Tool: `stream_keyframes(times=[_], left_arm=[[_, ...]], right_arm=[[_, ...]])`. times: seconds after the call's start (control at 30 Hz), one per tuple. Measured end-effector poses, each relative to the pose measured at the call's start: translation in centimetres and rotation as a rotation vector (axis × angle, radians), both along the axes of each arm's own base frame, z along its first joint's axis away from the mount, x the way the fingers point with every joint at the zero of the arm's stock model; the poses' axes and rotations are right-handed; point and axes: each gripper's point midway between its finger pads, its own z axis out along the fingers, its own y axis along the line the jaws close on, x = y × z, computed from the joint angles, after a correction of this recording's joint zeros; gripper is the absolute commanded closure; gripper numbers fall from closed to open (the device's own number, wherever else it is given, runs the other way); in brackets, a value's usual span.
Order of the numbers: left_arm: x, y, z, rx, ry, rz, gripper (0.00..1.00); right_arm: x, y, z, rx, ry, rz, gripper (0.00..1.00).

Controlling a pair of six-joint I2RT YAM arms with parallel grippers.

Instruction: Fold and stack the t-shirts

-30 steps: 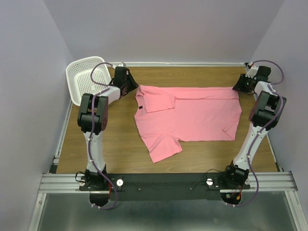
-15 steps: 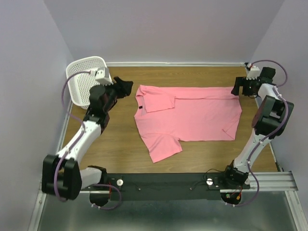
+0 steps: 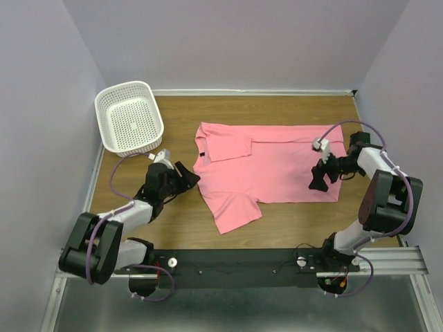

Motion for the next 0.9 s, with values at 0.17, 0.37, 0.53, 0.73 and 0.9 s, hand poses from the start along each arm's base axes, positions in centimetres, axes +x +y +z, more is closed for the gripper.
stream_keyframes(times=[0.17, 0.37, 0.53, 0.73, 0.9], left_arm=[[2.4, -1.7, -1.8, 0.019, 0.087, -0.012, 0.48], [4.6, -3.5, -3.6, 0.053, 0.145, -0.027, 0.88], [5.1, -2.9, -4.0, 0.069, 0.15, 0.011, 0.99], [5.6, -1.9, -3.9, 0.082, 0.166, 0.065, 0.99], [4.7, 0.4, -1.4, 0.081, 0.137, 0.152, 0.96]], right_arm=[[-2.7, 5.1, -0.1, 0.1, 0.048, 0.077, 0.02], [-1.5, 5.4, 1.2, 0.128, 0.017, 0.005, 0.02], [-1.1, 5.4, 2.3, 0.131, -0.012, -0.024, 0.02], [-0.9, 4.9, 2.8, 0.099, -0.039, -0.036, 0.0], [-0.8, 3.7, 2.1, 0.017, -0.053, -0.025, 0.0]])
